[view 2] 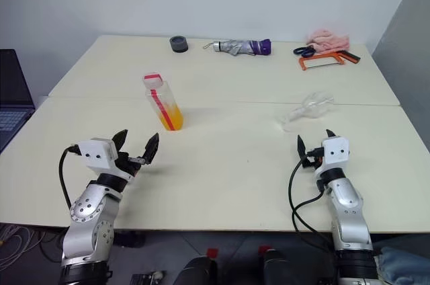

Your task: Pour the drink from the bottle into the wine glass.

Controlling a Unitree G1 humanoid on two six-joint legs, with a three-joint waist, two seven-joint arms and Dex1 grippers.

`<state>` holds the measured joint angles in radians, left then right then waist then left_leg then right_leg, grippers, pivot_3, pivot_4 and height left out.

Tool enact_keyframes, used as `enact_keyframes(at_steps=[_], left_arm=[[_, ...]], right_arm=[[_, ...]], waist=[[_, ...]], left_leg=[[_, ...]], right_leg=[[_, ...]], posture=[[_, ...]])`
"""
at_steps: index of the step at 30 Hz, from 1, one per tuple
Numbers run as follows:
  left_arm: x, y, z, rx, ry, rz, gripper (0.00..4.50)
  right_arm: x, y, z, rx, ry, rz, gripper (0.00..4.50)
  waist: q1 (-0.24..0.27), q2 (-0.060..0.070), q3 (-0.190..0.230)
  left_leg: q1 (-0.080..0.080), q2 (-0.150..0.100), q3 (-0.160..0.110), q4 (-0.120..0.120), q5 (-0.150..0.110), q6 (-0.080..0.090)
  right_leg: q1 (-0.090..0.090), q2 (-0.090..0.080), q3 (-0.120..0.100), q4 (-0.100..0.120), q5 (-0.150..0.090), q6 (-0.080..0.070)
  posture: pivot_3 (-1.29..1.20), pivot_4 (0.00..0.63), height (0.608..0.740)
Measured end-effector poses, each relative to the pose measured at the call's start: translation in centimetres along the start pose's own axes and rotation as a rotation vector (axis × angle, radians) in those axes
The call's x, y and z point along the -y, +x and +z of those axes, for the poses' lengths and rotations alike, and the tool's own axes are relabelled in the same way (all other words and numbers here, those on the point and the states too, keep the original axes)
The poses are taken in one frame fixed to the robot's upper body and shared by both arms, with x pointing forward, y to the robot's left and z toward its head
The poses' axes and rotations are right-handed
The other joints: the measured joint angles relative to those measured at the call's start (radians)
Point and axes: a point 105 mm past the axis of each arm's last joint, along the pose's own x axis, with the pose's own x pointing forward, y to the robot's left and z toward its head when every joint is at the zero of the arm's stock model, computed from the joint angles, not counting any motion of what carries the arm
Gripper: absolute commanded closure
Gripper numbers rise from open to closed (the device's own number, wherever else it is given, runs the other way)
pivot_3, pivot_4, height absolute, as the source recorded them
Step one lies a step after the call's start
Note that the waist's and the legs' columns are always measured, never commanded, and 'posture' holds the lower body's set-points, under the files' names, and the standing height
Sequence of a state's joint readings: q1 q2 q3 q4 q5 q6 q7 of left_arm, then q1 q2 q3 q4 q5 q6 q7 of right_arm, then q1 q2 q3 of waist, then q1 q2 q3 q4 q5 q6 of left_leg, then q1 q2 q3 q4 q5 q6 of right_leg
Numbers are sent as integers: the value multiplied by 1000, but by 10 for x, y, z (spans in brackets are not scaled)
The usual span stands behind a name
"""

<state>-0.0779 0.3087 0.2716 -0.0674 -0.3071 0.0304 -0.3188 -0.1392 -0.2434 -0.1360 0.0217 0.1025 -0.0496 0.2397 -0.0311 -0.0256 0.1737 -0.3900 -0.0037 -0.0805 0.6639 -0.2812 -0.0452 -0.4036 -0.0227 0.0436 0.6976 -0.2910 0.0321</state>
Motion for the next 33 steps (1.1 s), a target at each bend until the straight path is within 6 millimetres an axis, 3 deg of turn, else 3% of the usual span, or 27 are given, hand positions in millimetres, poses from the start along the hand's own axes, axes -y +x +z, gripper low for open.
enact_keyframes(at_steps=[7,12,17,28,33], left_arm=[[0,10,3,-15,7,28,63],[7,21,4,-51,22,3,63],[11,35,15,-39,40,-10,63],[22,62,24,-35,50,-38,63],[29,72,19,-56,57,-38,63]], right_arm=[[-9,-5,6,4,26,126,0],[-62,-22,52,58,40,540,0],[-90,-28,77,38,105,770,0],[-99,-27,88,36,89,870,0],[-103,-26,92,47,81,906,0]], waist=[[0,0,0],[-2,0,0],[1,0,0],[1,0,0],[1,0,0]], left_leg=[[0,0,0,0,0,0],[0,0,-1,0,0,0],[0,-1,-2,1,0,0],[-1,-2,-2,1,0,0],[-1,-2,-2,1,0,0]], right_leg=[[0,0,0,0,0,0],[0,1,-1,0,0,0],[1,0,-1,0,0,0],[1,0,-1,-1,0,0],[1,0,-2,-1,0,0]], posture=[[0,150,740],[0,150,740],[0,150,740],[0,150,740],[0,150,740]])
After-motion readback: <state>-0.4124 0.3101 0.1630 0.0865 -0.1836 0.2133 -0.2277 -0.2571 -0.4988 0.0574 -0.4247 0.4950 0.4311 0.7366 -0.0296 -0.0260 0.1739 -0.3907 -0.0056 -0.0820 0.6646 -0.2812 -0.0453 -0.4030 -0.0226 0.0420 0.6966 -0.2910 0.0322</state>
